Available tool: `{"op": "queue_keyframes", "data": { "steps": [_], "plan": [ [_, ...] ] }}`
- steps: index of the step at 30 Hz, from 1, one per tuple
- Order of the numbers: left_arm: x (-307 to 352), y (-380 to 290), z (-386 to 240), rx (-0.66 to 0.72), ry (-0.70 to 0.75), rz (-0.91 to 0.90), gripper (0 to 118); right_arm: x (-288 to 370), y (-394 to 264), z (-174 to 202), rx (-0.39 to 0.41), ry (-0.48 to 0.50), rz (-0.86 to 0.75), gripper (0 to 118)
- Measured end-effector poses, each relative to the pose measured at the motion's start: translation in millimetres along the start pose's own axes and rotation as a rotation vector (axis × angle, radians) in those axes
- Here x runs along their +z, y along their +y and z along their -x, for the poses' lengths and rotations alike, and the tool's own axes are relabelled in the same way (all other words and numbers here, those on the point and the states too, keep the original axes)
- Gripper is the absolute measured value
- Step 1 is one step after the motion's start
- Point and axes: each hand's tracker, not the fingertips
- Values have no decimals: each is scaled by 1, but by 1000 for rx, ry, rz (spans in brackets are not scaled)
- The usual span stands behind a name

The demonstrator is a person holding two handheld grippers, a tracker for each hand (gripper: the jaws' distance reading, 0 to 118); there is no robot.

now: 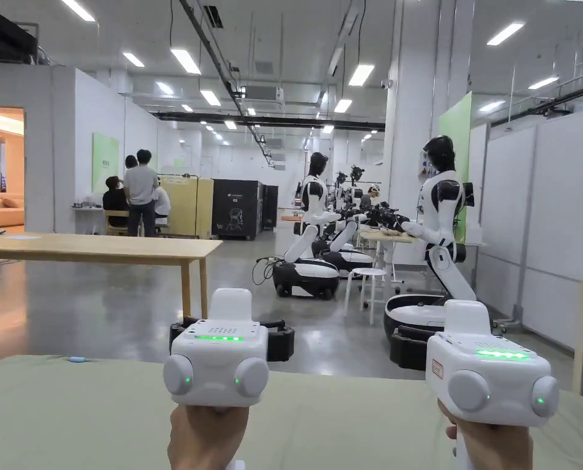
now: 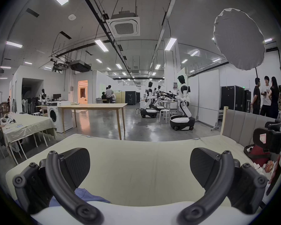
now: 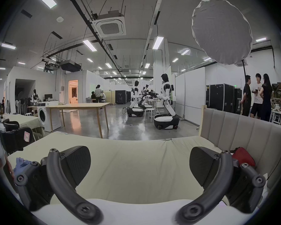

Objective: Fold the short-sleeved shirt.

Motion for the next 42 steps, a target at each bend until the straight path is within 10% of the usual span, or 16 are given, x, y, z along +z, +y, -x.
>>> {"op": "queue_keyframes", "data": {
  "steps": [6, 7, 8, 9, 26, 42],
  "plan": [
    [2, -1, -1, -11, -2, -13, 114, -2, -2, -2, -3, 4, 1, 110],
    [4, -2, -2, -38, 8, -25, 98, 1, -3, -2, -4, 14, -4, 85],
    [7, -2, -4, -70, 28, -56, 61, 2, -3, -2, 0, 29, -15, 35],
    [7, -2, -6, -97, 64, -67, 0, 0, -3, 0, 14, 11, -4, 0],
    [16, -4, 10, -59, 49, -39, 0, 4, -15, 30, 58, 29, -13, 0],
    [125, -21, 256, -38, 460, -4, 0, 40, -16, 272, 71, 483, -63, 0]
  ]
}}
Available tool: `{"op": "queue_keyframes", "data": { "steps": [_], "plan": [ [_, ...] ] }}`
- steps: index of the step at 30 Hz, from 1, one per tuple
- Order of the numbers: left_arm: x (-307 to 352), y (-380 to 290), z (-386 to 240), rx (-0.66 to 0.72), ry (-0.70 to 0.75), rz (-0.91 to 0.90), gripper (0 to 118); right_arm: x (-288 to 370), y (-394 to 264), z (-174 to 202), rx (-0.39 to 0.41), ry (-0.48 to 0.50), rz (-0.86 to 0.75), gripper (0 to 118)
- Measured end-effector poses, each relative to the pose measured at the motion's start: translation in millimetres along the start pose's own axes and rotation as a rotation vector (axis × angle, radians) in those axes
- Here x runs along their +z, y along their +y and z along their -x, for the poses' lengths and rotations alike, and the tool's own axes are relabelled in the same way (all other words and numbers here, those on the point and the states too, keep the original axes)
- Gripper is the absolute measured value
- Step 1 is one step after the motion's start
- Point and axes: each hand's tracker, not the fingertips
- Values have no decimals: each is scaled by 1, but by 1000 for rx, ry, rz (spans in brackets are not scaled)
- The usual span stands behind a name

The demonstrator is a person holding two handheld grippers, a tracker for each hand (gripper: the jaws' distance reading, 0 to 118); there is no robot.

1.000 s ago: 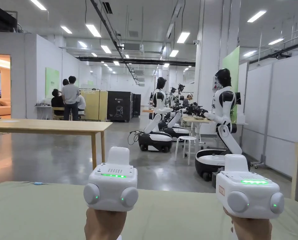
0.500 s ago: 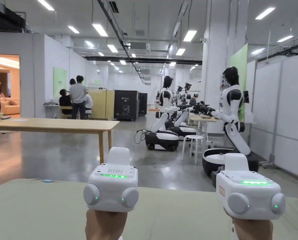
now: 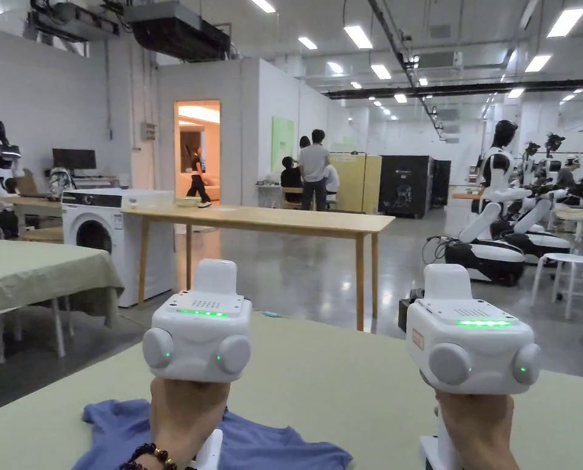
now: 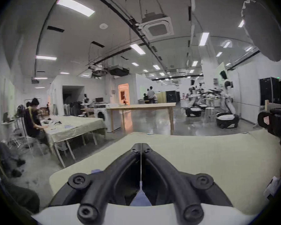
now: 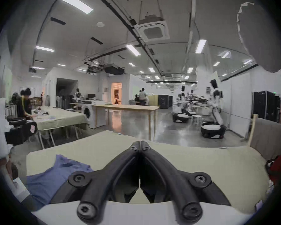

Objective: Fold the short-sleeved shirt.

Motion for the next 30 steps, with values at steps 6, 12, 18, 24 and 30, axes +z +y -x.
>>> {"op": "queue_keyframes", "data": {
  "steps": [6, 12, 18, 24, 30],
  "plan": [
    [-2, -2, 31, -23, 29, 5, 0, 0, -5, 28, 16, 48, 12, 0],
    [-33, -25, 28, -93, -214, 369, 0, 16, -11, 15, 21, 87, 26, 0],
    [-103, -102, 11, -261, -363, 775, 0, 26, -28, 7, 5, 164, 59, 0],
    [-172, -179, -7, -274, -364, 880, 2, 27, -52, 7, 39, 201, 73, 0],
    [-198, -224, -4, -281, -365, 866, 115, 23, -76, 8, 81, 232, 74, 0]
  ]
}}
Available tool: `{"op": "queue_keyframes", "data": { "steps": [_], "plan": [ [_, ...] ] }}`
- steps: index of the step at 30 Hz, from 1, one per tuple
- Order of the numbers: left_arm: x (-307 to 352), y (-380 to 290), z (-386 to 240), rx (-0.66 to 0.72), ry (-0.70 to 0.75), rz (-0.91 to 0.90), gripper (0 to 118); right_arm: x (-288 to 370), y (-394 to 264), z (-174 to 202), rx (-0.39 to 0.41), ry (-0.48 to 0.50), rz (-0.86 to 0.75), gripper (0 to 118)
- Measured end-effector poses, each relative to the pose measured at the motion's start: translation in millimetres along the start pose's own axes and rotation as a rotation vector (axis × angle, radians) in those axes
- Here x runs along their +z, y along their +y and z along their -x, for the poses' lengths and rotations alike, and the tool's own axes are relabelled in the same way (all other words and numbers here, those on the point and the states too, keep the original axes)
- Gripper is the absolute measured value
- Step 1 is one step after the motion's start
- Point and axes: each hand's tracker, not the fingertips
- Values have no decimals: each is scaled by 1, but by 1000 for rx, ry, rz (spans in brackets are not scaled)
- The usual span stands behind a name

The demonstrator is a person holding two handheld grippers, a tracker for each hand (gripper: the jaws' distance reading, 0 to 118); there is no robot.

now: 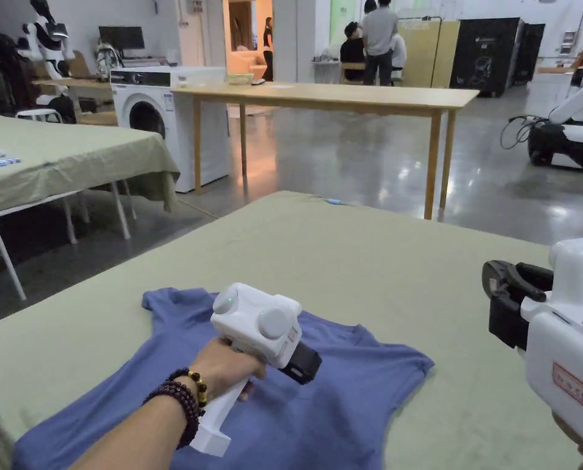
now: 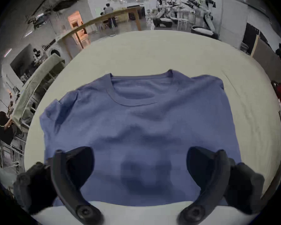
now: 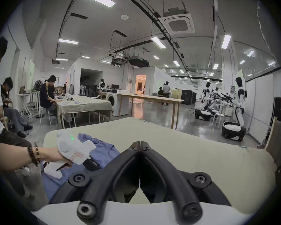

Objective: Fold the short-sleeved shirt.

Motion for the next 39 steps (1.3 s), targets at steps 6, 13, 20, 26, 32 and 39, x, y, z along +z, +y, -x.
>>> {"op": "queue_keyframes", "data": {
  "steps": [6, 13, 20, 26, 32, 39],
  "plan": [
    [0, 5, -9, 55, -18, 0, 115, -1, -5, 4, 6, 23, 4, 0],
    [-47, -2, -8, 45, 9, 5, 111, 1, -6, 8, 13, 35, 24, 0],
    [-32, -8, -14, 12, -80, 47, 4, 7, -8, 10, -8, 40, 34, 0],
    [-21, -9, -14, 9, -27, -38, 0, 12, -13, 9, -11, 40, 51, 0],
    [30, 9, -13, 12, -12, -163, 0, 42, -10, -7, -29, 26, 37, 0],
    [100, 62, -83, -126, -115, -337, 0, 112, -4, -40, -46, -53, -3, 0]
  ]
}}
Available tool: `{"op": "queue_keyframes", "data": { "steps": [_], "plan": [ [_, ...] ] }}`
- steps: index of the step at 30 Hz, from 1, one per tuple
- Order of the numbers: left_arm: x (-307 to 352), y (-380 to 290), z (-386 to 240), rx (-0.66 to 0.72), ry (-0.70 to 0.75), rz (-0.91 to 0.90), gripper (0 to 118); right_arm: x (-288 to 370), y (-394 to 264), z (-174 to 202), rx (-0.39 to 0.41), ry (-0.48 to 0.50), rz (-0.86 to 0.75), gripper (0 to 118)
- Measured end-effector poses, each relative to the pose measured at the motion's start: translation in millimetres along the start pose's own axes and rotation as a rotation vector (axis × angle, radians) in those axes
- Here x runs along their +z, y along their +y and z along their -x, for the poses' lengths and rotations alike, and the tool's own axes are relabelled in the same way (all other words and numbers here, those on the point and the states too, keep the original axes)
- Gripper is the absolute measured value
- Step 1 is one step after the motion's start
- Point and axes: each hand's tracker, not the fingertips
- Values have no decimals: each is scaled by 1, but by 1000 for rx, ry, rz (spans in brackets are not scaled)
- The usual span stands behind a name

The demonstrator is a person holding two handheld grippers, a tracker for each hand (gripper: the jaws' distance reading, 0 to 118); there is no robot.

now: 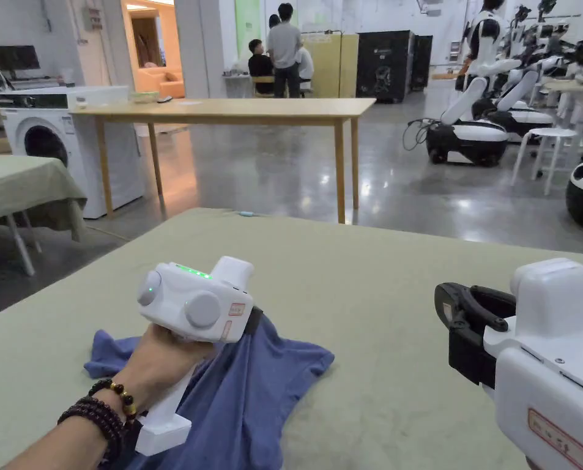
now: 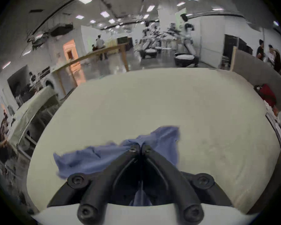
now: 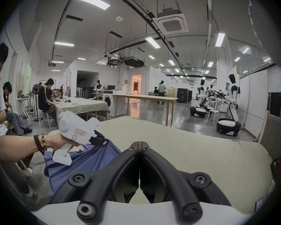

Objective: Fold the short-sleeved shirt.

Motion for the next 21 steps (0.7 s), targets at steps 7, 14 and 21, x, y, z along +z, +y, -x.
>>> {"op": "queue_keyframes", "data": {
  "steps": [7, 14, 21],
  "plan": [
    [10, 85, -168, -206, -236, -153, 0, 93, 3, -52, -7, -147, -31, 0],
    [22, 145, -379, -393, -542, -247, 0, 176, -1, -109, -18, -367, -42, 0],
    [-42, 116, -500, -532, -607, -127, 0, 219, -21, -162, -38, -552, -9, 0]
  ]
}}
